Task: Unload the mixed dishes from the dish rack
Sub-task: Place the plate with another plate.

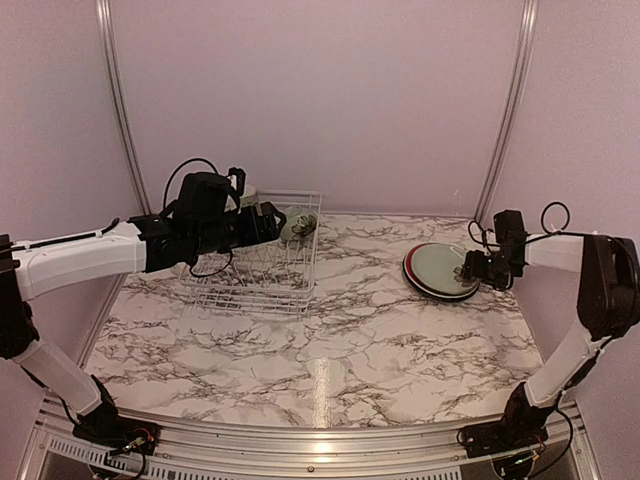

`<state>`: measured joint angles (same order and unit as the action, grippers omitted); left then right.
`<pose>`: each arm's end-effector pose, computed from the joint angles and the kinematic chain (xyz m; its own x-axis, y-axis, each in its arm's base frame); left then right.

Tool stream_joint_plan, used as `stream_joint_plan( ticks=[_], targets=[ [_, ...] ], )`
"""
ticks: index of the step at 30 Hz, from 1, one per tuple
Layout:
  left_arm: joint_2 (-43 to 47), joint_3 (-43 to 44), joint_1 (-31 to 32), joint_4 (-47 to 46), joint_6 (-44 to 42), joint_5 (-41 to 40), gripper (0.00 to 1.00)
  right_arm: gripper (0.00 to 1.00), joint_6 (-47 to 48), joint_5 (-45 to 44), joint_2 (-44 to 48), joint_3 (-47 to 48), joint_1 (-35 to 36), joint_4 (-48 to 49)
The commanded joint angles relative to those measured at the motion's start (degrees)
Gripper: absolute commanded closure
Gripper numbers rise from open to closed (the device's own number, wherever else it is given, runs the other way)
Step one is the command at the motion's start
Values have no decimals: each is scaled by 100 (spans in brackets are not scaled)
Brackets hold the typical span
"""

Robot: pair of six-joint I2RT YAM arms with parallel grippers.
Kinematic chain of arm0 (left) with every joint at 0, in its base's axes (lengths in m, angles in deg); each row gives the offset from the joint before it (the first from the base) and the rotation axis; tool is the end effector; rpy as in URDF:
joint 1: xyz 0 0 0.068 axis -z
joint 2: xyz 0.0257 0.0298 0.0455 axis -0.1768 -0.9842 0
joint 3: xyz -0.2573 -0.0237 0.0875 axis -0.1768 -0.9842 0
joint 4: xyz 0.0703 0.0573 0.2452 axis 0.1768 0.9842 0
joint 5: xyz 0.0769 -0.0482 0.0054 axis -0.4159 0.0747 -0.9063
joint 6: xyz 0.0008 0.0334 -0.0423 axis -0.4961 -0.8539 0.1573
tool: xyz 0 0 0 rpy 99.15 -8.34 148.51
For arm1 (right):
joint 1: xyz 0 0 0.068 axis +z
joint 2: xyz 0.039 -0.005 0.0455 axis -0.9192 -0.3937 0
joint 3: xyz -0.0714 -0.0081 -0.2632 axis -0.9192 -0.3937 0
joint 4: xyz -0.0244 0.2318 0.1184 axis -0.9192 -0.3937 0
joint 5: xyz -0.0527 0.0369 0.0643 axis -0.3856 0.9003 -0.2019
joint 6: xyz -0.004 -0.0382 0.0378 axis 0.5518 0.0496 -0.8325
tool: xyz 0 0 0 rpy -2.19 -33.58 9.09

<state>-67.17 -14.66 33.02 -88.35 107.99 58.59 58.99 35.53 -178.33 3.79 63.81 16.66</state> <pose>0.2655 -0.2412 0.3188 -0.4986 -0.2674 -0.8245 0.3446 0.8117 -0.4717 0.3265 -0.0148 0.1895 -0.8055 0.2658 -0.5296 0.2014 0.9633 0.1773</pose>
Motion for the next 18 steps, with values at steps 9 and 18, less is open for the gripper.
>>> stream_joint_plan(
  ticks=[9, 18],
  targets=[
    [-218, 824, -411, 1372, -450, -611, 1, 22, -55, 758, 1086, -190, 223, 214],
    [-1150, 1997, -916, 1989, -561, -35, 1, 22, -97, 951, 1143, -227, 265, 286]
  ],
)
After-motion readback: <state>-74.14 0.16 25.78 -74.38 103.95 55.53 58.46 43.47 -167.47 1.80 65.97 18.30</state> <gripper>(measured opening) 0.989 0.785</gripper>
